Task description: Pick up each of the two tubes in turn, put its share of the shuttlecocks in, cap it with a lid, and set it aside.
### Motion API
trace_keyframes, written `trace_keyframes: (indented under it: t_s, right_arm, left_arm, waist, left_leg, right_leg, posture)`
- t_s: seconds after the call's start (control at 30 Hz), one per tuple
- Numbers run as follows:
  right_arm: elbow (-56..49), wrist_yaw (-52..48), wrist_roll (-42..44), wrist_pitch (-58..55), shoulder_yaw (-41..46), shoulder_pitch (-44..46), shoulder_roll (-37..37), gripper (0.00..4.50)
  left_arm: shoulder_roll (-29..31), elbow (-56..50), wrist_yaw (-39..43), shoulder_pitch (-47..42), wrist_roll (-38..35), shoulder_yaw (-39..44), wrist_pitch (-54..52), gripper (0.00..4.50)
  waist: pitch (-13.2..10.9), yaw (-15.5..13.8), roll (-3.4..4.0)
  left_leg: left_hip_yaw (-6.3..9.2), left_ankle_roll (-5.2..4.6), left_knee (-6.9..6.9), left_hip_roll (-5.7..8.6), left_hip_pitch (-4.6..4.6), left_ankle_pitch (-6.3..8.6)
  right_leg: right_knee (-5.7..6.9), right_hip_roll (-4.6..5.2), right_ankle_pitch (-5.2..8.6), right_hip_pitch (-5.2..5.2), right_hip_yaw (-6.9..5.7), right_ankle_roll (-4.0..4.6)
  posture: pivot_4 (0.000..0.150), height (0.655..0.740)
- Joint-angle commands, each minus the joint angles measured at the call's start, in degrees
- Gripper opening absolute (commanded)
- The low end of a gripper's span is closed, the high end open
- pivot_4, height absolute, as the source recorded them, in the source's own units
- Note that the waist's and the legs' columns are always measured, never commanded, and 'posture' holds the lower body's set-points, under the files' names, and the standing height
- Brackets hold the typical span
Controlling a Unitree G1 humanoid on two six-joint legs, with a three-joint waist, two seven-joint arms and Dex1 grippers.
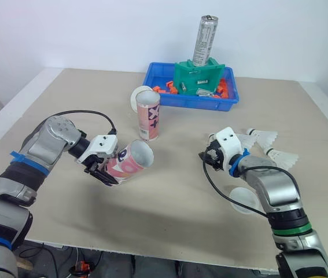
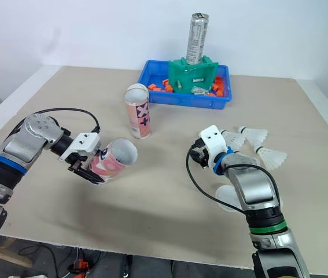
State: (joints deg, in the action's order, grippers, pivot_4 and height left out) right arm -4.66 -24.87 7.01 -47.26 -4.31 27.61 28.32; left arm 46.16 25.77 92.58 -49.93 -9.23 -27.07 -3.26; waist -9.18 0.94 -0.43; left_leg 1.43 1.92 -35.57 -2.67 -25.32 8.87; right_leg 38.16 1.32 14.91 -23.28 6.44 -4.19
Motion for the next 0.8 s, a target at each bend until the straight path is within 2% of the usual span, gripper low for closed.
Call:
trace_keyframes:
  t_s: [0.03,0.1,0.23,0.27,0.57,0.7,0.8]
  right_arm:
    - [0.2,2.9,-0.9,-1.9,1.3,1.7,-1.6,2.57]
    - [0.0,3.5,-1.2,-2.3,0.8,1.7,-2.1,1.95]
    - [-1.4,3.6,-1.5,-2.4,0.0,1.2,-2.4,0.18]
    - [-1.8,3.6,-1.6,-2.5,0.0,1.1,-2.3,0.07]
    - [-4.9,2.3,-3.1,-0.9,-0.5,2.8,-0.2,0.07]
    - [-7.4,-1.0,-4.8,4.7,-1.8,4.0,4.1,0.07]
    - [-10.7,-7.1,-2.2,8.4,0.1,5.5,8.3,0.07]
  left_arm:
    - [-0.5,-1.0,-0.1,1.1,0.1,-1.0,-0.2,2.90]
    - [-0.7,-1.1,-0.1,1.1,0.1,-0.9,-0.4,2.90]
    - [-0.9,-1.3,-0.1,1.2,0.1,-0.8,-0.5,2.90]
    - [-0.9,-1.4,-0.1,1.2,0.1,-0.8,-0.5,2.90]
    - [-1.5,-1.7,-0.1,1.9,0.4,-0.3,-0.5,2.90]
    - [-1.7,-1.6,-0.1,1.9,0.6,-0.2,-0.4,2.90]
    - [-2.0,-1.3,-0.1,2.2,0.9,0.1,0.0,2.90]
  waist:
    - [0.0,0.1,0.00]
    - [0.0,0.1,0.00]
    - [0.0,0.1,0.00]
    - [0.0,0.1,0.00]
    - [0.0,0.1,0.00]
    - [0.0,0.1,0.02]
    - [0.0,0.1,0.03]
  left_leg:
    - [0.01,0.00,0.00,0.00,0.00,0.00]
    - [0.01,-0.03,0.00,0.00,0.00,-0.02]
    - [0.02,-0.05,0.00,0.00,0.00,-0.03]
    - [0.02,-0.05,0.00,0.00,0.00,-0.03]
    - [0.02,-0.05,0.02,0.01,-0.02,-0.03]
    - [0.02,-0.05,0.02,0.02,-0.02,-0.03]
    - [0.02,-0.05,0.02,0.03,-0.03,-0.03]
  right_leg:
    - [0.00,-0.01,0.00,0.00,0.00,0.00]
    - [0.00,-0.01,-0.02,0.00,0.00,0.01]
    - [0.00,-0.01,-0.03,0.01,0.00,0.01]
    - [0.00,-0.01,-0.03,0.01,0.00,0.01]
    - [0.00,-0.01,-0.02,0.00,0.00,0.00]
    - [-0.01,0.01,-0.02,-0.01,0.00,0.00]
    - [-0.01,0.01,0.00,-0.01,0.00,-0.03]
  posture:
    - [0.150,0.7400]
    - [0.150,0.7400]
    - [0.150,0.7400]
    - [0.150,0.7400]
    - [0.150,0.7400]
    - [0.150,0.7400]
    - [0.150,0.7400]
